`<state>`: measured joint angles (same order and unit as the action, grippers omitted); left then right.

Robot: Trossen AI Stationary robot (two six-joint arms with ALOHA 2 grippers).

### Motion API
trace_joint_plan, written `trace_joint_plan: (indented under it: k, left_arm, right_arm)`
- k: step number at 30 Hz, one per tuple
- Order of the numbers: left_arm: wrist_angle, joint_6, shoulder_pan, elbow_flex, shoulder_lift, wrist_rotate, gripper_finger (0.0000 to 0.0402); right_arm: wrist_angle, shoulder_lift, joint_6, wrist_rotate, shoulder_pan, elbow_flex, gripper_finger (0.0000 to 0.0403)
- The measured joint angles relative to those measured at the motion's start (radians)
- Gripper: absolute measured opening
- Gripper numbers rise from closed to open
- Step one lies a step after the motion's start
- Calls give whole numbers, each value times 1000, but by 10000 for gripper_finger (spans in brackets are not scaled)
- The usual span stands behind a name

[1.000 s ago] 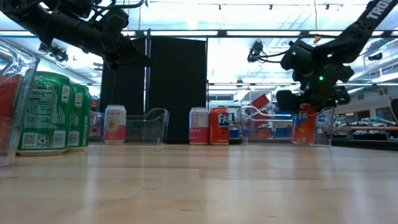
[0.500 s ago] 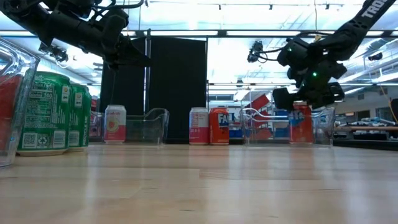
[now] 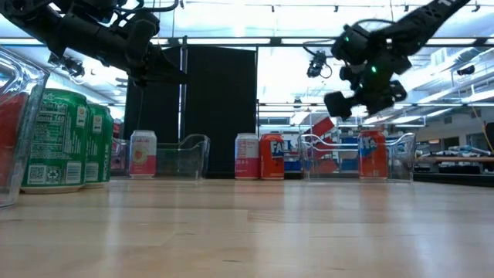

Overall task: Sort soda cans
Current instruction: Put the red soda can into the top right transparent bin

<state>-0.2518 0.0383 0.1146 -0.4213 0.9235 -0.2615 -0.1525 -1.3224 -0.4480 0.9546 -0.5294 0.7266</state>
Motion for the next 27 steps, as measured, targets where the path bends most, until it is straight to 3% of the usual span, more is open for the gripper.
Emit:
trace_joint_plan:
  k: [3,6,9,14,21,27]
  left_arm:
    - [9,4,0,0,0,0,1]
    - [22,14,0,0,0,0,1]
    - [31,19,0,0,0,0,1]
    - [38,19,0,0,0,0,1]
    - [38,18,0,0,0,0,1]
    - [39,17,0,0,0,0,1]
  right_arm:
    - [-58,0,-5,-96,26,47,299]
    - [-126,0,-36,-204,49,65,242]
    - [-200,0,-75,-276,60,65,160]
    - [-280,0,-98,-297,63,64,20]
    - [-284,0,-136,-324,36,22,26]
    - [-316,0,-188,-265,8,10,5]
